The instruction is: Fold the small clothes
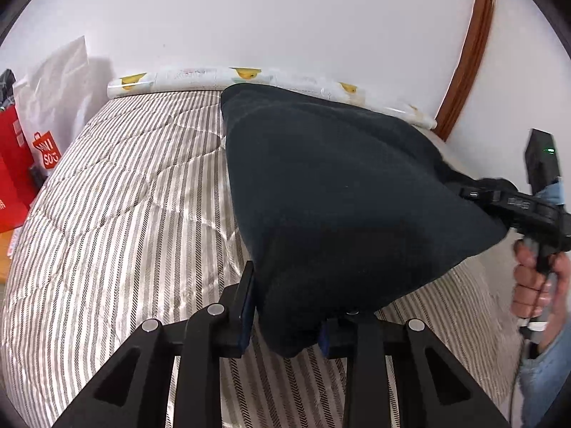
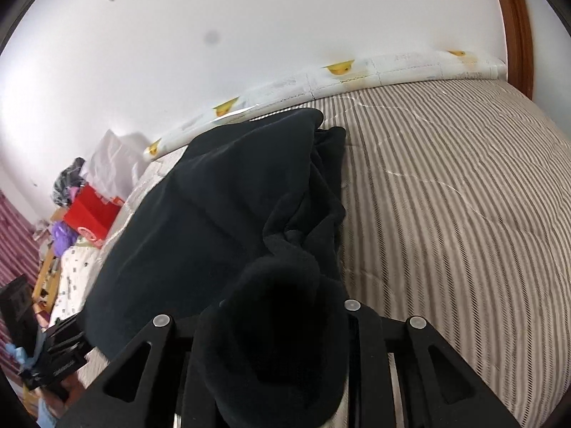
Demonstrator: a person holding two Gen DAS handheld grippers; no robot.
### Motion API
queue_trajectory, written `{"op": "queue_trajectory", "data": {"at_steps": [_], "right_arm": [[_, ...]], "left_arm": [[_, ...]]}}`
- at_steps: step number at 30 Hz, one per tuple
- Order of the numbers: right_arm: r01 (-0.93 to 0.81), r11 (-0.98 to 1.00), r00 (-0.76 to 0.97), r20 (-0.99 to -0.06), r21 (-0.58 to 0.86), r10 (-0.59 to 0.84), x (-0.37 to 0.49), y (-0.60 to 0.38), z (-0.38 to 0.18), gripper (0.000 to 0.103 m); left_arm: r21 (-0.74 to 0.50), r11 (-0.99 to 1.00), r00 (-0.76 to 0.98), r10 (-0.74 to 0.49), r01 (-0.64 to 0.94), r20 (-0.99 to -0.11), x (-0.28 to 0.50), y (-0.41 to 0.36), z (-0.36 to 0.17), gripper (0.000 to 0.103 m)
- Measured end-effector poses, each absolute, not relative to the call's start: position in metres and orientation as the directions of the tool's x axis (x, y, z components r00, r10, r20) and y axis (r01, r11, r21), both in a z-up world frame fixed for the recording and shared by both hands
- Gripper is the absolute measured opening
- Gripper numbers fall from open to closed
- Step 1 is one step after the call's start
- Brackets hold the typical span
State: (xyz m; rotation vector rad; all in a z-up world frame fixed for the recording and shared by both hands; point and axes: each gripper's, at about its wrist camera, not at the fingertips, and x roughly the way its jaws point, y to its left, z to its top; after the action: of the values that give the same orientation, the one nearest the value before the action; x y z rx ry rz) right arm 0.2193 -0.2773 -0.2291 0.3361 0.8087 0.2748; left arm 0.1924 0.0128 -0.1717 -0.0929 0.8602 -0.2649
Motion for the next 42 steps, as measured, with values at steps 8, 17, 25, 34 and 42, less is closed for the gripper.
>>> {"op": "queue_trajectory", "data": {"at_steps": [8,17,25,34,42], "right_arm": [[-0.099,0.944,0.703,-0.649,0.314,0.289,0.175,-0.300,-0.207,0.029],[-0.190,0.962,0.776,-0.570,0.196,0.269,0.164,-0.259,-0.177,0.030],[-0.133,0.980,0.705,-0.682,0.146,0.197,0.172,-0.254,-0.222,0.019],[-0.146,0.983,0.705,-0.686,0.107,0.179,0.168,-0.267,-0.191,0.025],[-0.131,0.976,0.704,-0.677,0.174,0.215,0.222,-0.277,-0.171,0.037]], "left_arm": [[-0.213,0.959,0.581,-0.282,0.185,-0.763,0.178,0.017,-0.172,0.030],[-0.257,0.940,0.640,-0.340,0.224,-0.689,0.142,0.025,-0.145,0.041],[-0.168,0.965,0.683,-0.263,0.203,-0.681,0.172,0.015,-0.132,0.042],[-0.181,0.963,0.621,-0.268,0.201,-0.737,0.187,0.012,-0.166,0.043],[-0.219,0.951,0.623,-0.308,0.217,-0.719,0.199,0.028,-0.146,0.043]]}}
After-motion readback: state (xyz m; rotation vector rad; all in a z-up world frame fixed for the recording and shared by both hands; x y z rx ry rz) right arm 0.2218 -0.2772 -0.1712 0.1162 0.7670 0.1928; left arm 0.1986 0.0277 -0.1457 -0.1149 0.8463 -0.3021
